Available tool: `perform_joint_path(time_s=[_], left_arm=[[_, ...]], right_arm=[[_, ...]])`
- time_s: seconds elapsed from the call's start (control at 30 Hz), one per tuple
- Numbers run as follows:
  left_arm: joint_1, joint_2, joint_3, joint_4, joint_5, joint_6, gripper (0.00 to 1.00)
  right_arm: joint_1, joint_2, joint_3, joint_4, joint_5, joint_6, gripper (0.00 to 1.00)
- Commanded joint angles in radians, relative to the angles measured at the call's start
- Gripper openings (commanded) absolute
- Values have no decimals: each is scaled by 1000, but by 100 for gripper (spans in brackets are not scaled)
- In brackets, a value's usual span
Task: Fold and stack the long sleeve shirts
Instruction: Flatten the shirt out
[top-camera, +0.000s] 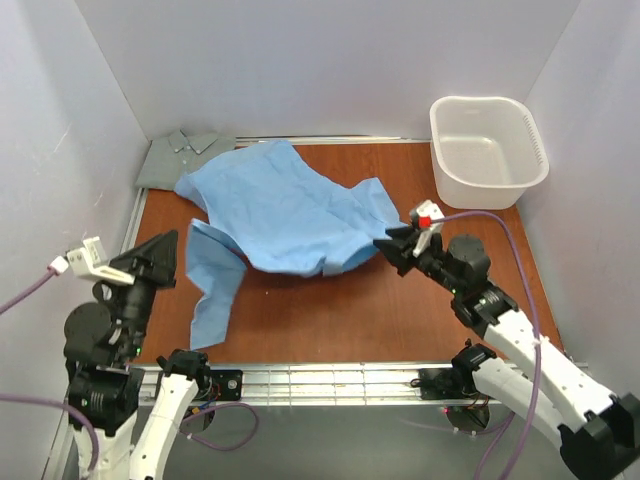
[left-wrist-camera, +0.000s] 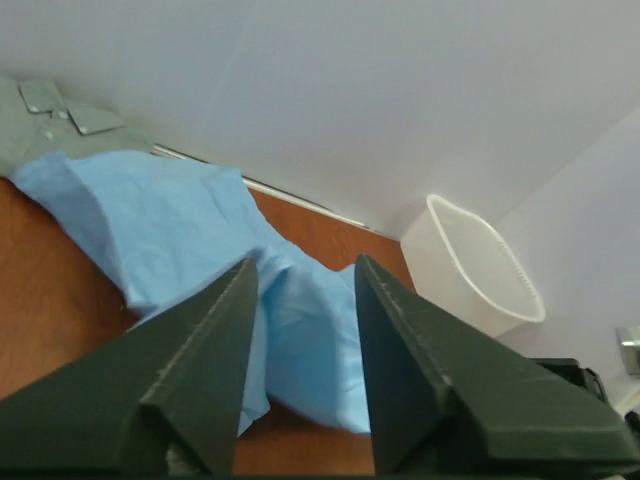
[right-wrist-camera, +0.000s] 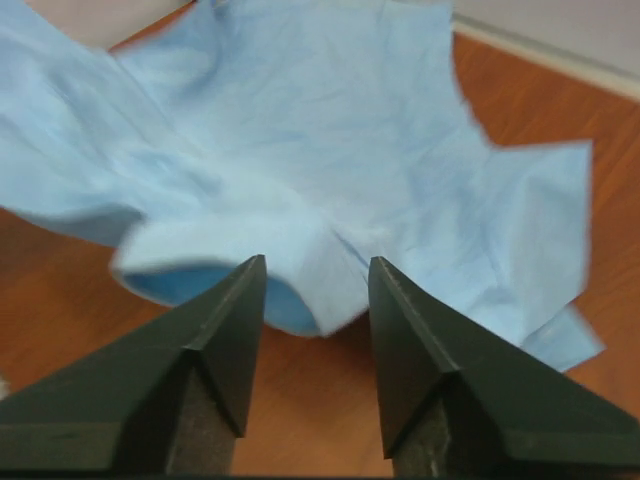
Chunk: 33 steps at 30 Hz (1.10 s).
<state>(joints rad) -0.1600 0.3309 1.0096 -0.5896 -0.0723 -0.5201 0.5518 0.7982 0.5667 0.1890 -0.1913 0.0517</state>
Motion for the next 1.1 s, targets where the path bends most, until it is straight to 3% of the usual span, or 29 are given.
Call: perform_joint_path(time_s=[0.0, 0.03, 0.13, 0.3, 0.53, 0.7, 0.83, 1.07], left_arm=[[0, -52, 24, -169, 64, -69, 40], [0, -49, 38, -217, 115, -63, 43], [0, -7, 72, -277, 192, -55, 48], [0, 161, 32, -268, 233, -52, 61], [0, 445, -109, -107, 190, -101, 71], [0, 692, -151, 80, 195, -81, 72], [0, 940, -128, 183, 175, -55, 66], [0, 1186, -88, 258, 172, -81, 61]], right_arm=[[2, -141, -62, -84, -28, 117, 45], [2, -157, -65, -130, -17, 120, 54], [3, -180, -44, -253, 114, 143, 60], [-13, -6, 102, -397, 351, 198, 62], [-179, 309, 209, -445, 374, 293, 62], [-312, 435, 202, -402, 351, 309, 56], [-322, 521, 190, -338, 340, 312, 50], [-320, 667, 205, -252, 300, 274, 45]])
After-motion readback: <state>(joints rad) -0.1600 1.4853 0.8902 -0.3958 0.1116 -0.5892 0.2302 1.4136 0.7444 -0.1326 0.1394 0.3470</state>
